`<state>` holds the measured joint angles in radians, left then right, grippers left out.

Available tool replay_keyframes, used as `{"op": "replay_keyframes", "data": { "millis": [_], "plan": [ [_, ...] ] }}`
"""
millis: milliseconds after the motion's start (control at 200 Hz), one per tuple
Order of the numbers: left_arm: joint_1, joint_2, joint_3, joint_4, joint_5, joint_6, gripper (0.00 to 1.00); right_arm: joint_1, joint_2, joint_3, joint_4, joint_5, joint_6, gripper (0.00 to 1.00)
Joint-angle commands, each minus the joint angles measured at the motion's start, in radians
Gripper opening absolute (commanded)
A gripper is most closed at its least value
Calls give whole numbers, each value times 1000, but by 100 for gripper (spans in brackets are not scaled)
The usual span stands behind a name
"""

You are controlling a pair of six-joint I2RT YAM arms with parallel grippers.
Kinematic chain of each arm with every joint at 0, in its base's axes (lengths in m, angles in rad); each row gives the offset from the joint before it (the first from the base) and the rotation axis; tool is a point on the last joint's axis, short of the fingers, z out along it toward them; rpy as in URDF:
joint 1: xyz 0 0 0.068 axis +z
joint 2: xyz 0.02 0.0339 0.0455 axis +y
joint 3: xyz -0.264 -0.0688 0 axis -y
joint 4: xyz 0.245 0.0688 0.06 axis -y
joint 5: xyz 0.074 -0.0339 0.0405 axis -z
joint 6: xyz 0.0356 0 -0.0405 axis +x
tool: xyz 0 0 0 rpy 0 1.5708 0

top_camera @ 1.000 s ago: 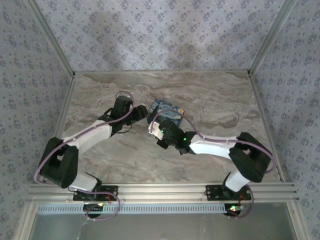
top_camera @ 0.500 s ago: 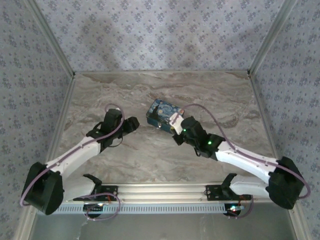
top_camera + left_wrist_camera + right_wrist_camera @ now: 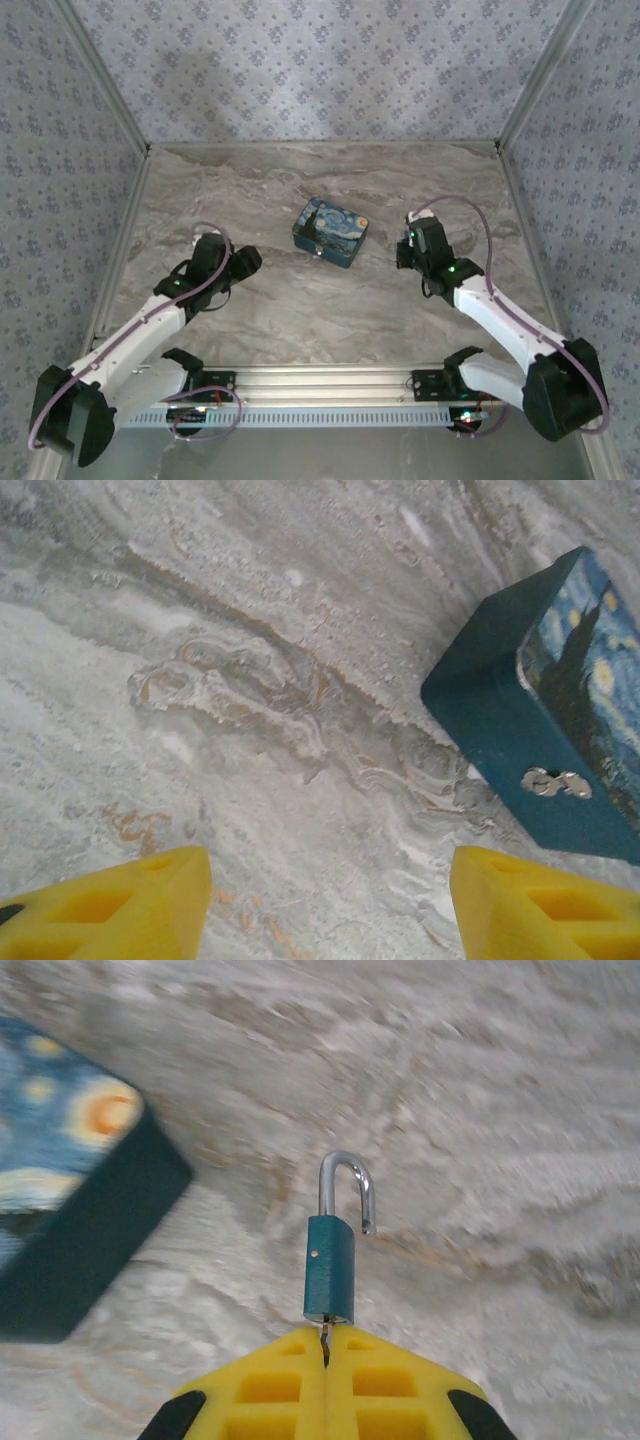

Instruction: Unlock a padlock with a key

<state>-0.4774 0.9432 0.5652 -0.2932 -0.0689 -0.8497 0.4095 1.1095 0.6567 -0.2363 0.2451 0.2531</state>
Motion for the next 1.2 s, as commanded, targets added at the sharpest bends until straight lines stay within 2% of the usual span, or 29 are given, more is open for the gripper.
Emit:
{"op": "replay_keyframes", "data": {
  "millis": [0, 290, 455, 580, 695, 899, 999, 1014, 1029, 1049, 1054, 1059, 1064, 1074, 1194],
  "plan": [
    [6, -7, -6, -17, -17, -3, 65, -34, 62, 6, -53, 66, 124, 0],
    [7, 19, -11, 2, -18, -8, 65, -64, 236, 15, -40, 74, 207, 0],
    [12, 32, -4, 4, -16, -4, 65, -65, 270, 7, -6, 62, 227, 0],
    [23, 40, -1, 6, -17, 1, 65, -65, 269, 15, -31, 55, 228, 13],
    [37, 48, 8, 0, -11, 10, 66, -69, 258, 32, -73, 57, 234, 33],
    [86, 50, 60, -58, -4, 49, 68, -89, 199, 83, -140, 42, 226, 42],
    [124, 49, 99, -105, -10, 84, 77, -99, 166, 118, -170, 37, 219, 51],
    [130, 49, 104, -110, -13, 93, 80, -100, 163, 120, -169, 39, 217, 53],
    [136, 49, 110, -116, -18, 100, 96, -101, 156, 122, -167, 41, 214, 55],
    [142, 50, 117, -123, -24, 112, 99, -103, 150, 123, -164, 46, 211, 61],
    [145, 50, 120, -125, -26, 115, 99, -104, 148, 123, -163, 48, 210, 70],
    [147, 51, 122, -127, -27, 117, 99, -105, 148, 124, -162, 49, 208, 85],
    [149, 52, 123, -129, -28, 121, 100, -105, 146, 125, -161, 50, 207, 92],
    [154, 52, 127, -133, -29, 126, 100, -108, 144, 126, -156, 52, 205, 98],
    [225, 76, 183, -171, -57, 225, 100, -153, 156, 156, -138, 73, 197, 100]
  ]
}}
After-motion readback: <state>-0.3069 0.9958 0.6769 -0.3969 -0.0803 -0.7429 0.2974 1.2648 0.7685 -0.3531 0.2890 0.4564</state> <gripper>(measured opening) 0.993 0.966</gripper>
